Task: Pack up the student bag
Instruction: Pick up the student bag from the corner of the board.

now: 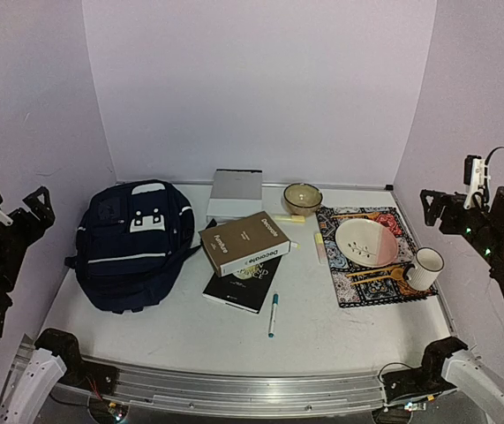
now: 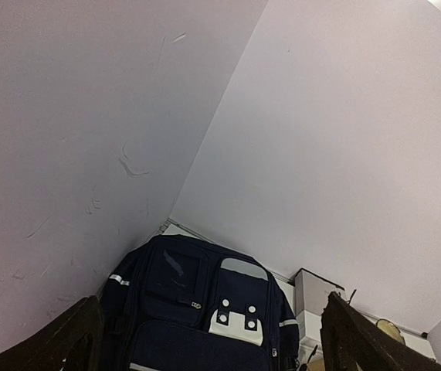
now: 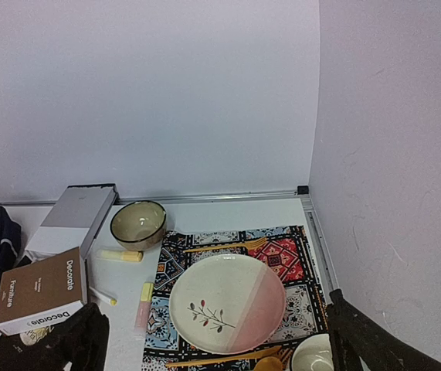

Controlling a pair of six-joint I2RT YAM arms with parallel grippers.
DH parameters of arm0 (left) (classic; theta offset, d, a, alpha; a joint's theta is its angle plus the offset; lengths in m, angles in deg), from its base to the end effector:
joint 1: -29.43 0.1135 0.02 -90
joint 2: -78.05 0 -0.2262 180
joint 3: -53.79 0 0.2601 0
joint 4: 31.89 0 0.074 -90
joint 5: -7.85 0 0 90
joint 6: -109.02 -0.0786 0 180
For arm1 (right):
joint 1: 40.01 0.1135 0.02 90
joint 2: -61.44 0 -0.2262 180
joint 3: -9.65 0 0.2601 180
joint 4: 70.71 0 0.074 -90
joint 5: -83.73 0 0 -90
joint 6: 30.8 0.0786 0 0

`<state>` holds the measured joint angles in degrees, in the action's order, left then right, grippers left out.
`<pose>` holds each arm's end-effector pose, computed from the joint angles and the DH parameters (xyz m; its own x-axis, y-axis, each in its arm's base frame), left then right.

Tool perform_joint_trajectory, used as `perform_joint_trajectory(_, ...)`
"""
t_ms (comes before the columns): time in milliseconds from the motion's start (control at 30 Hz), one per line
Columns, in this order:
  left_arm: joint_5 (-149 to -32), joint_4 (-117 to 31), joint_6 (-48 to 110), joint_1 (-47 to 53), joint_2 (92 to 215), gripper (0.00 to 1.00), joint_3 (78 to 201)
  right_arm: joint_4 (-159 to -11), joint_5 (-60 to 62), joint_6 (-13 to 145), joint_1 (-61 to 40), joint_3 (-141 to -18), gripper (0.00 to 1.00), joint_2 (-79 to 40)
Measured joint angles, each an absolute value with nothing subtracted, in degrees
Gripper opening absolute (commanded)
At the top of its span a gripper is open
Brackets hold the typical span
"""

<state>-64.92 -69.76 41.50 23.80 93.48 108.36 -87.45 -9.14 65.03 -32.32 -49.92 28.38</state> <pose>0.1543 0.0082 0.3412 0.0972 -0.3766 -0.9213 -0.1773 0.9043 -0.3883 0.2121 0.0247 0.3789 0.1587 0.1238 -0.9795 -0.1014 0.9889 0.1086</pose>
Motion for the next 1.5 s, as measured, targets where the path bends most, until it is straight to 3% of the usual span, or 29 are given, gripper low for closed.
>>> perform_joint_trajectory(467,-73.5,-69.9,37.0,23.8,99.6,1.00,108.4,-87.3,-8.4,65.0,-32.3,-49.7,0.98,26.3)
perform_joint_trajectory(800,-84.9,-71.3,34.1,23.8,121.0,0.99,111.2,-88.2,0.6,64.4,-31.8,-53.8,0.98,13.2)
perform_joint_trajectory(967,-88.8,-72.4,33.8,23.2,131.3,0.96,111.9,-88.7,0.5,64.5,-26.4,-54.8,0.98,6.7)
perform_joint_trajectory(1267,-87.2,-73.1,34.7,7.7,149.1,0.93,115.9,-86.9,-1.4,67.1,-15.9,-56.1,0.98,-2.1)
perform_joint_trajectory(1500,-83.6,-75.9,35.3,1.1,161.1,0.87,121.3,-85.5,-3.7,69.3,-9.7,-58.7,0.98,-8.5)
